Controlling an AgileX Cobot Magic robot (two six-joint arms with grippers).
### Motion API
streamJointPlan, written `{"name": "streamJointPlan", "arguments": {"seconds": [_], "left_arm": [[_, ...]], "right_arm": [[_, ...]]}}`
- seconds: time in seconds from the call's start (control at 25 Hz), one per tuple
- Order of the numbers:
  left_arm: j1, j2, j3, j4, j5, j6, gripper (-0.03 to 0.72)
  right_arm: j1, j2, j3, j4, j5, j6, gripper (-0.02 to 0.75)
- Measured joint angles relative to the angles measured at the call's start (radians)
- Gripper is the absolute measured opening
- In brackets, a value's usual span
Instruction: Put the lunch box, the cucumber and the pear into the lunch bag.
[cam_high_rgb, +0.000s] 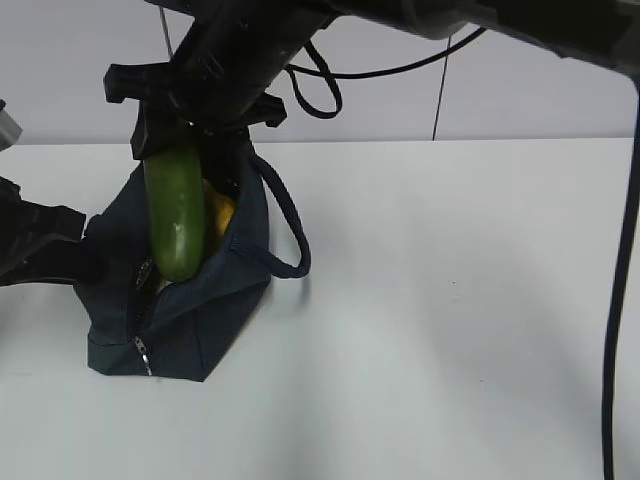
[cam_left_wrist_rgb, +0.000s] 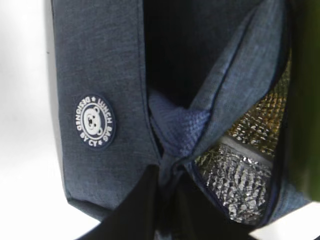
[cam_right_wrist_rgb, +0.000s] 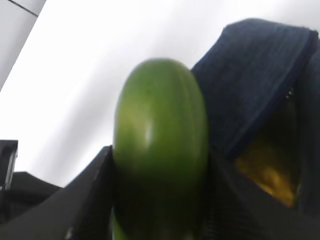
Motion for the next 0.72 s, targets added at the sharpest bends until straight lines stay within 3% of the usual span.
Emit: {"name": "streamJointPlan", "arguments": {"seconds": [0.2,0.48,0.72], "left_arm": [[0.000,0.000,0.000,-0.007,0.016,0.000,0.001],[0.000,0.000,0.000,-0.011,0.025,0.000,0.001],[0.000,0.000,0.000,-0.070,0.012,0.000,0.001]], "right_arm": [[0.000,0.015,0.000,-0.019,-0.071,-0.013,0.377],[0.000,0.016,0.000,-0.162,-0.097,-0.013,0.377],[0.021,0.016,0.000,-0.170,-0.093,-0.013,0.377]]}}
